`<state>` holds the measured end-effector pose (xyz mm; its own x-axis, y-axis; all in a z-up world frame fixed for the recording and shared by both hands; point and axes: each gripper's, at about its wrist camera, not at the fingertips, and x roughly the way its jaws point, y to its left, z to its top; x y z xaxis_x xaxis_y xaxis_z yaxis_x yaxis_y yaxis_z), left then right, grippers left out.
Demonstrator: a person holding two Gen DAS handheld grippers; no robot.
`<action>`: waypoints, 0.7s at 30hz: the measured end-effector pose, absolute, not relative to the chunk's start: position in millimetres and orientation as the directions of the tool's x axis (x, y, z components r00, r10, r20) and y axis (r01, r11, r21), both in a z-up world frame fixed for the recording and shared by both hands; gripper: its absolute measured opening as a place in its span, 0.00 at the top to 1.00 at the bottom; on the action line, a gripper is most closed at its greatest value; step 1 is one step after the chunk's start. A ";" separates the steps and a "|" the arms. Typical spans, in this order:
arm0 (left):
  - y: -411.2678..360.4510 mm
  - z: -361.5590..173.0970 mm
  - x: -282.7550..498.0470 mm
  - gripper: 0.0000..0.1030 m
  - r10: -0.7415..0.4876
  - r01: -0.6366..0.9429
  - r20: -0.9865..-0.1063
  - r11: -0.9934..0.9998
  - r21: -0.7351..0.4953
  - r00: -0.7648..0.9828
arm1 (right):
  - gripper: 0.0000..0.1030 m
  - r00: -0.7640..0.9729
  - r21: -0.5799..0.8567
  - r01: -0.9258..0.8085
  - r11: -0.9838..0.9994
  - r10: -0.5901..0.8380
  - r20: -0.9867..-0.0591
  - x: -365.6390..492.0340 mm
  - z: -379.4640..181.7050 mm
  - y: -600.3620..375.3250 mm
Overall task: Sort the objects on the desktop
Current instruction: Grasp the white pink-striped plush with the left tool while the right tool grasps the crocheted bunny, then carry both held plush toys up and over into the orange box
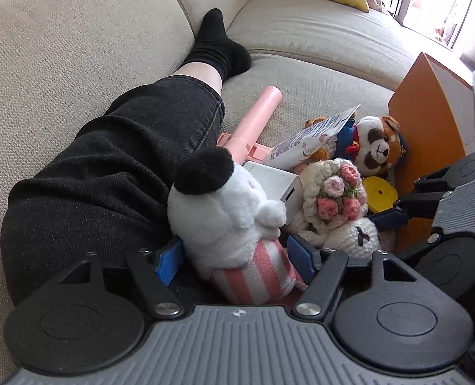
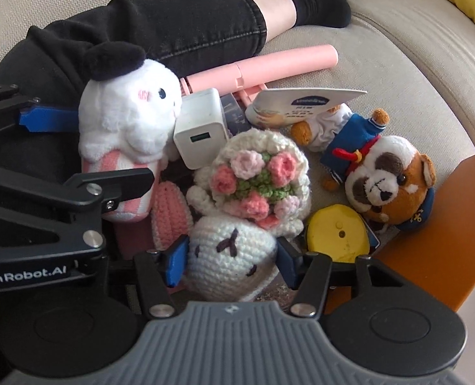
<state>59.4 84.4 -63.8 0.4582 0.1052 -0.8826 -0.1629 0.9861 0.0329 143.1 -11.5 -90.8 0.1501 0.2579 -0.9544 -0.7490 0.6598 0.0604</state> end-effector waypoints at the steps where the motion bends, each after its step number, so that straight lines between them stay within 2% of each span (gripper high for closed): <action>1: 81.1 -65.8 60.0 0.20 0.123 -0.159 -0.880 0.986 0.055 0.458 | 0.45 0.158 0.051 -0.758 0.650 0.259 -0.953 140.3 -88.6 -12.6; 6: 70.9 -72.4 59.4 0.19 0.178 -0.137 -0.867 0.982 0.128 0.466 | 0.48 0.192 0.012 -0.779 0.626 0.256 -0.948 130.2 -78.7 -20.7; 8: 70.5 -71.4 57.3 0.22 0.180 -0.129 -0.862 0.982 0.135 0.473 | 0.48 0.214 -0.006 -0.784 0.621 0.260 -0.942 127.1 -75.0 -22.7; 11: 74.7 -67.6 53.4 0.27 0.160 -0.126 -0.857 0.986 0.113 0.490 | 0.49 0.233 -0.010 -0.785 0.620 0.280 -0.931 123.4 -65.9 -26.6; 21: 86.3 -40.9 34.0 0.33 0.051 -0.118 -0.838 0.993 -0.016 0.543 | 0.49 0.291 0.019 -0.775 0.632 0.382 -0.877 113.3 -26.1 -47.8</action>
<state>34.0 86.3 -40.9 0.5427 0.0509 -0.8384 -0.1179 0.9929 -0.0161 113.3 -47.8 -26.1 0.2909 0.3821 -0.8771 -0.7746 0.6322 0.0185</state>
